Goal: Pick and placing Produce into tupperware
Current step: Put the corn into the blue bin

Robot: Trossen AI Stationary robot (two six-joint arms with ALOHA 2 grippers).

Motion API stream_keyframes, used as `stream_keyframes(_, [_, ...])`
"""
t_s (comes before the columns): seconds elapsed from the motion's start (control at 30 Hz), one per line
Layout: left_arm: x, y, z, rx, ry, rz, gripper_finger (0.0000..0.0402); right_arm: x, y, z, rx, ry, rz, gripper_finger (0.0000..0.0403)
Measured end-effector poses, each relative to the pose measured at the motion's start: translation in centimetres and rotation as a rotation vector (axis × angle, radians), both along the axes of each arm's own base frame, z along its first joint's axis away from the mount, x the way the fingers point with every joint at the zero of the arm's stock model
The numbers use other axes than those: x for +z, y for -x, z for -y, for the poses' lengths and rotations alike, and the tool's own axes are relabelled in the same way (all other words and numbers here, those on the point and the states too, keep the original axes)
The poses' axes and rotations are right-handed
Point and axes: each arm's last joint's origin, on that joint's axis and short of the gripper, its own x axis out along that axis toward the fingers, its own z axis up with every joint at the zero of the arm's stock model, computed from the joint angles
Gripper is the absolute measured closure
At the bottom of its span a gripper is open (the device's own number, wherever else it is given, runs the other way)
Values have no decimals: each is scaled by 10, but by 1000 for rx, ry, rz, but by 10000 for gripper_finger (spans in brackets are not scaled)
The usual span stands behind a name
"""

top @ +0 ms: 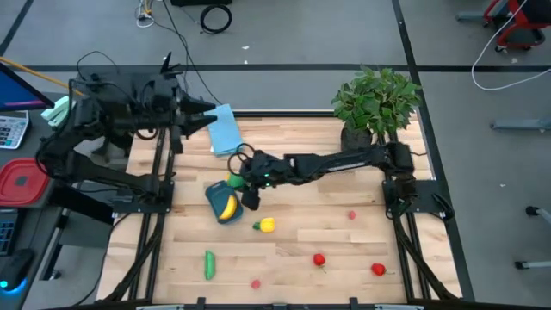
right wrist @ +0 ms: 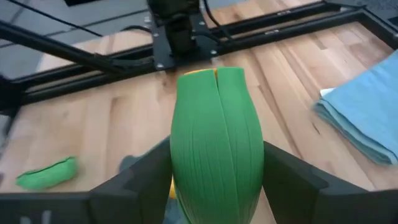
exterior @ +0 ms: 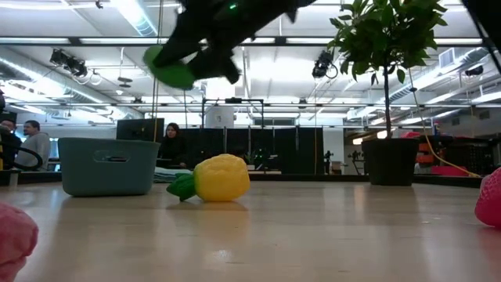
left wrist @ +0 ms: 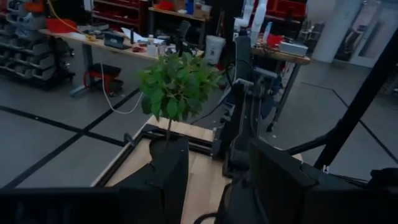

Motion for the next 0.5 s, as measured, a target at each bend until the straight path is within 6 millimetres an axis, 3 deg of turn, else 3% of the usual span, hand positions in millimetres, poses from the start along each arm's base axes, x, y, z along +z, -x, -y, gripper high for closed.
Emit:
stream_keyframes(0.27, [-7,1,-3,16,-30,-83,230,-30,-52,1,71,-4,13,180])
stream_keyframes(0.5, [-16,4,-4,21,-17,-177,230,-46,-71,1,142,69,-19,179])
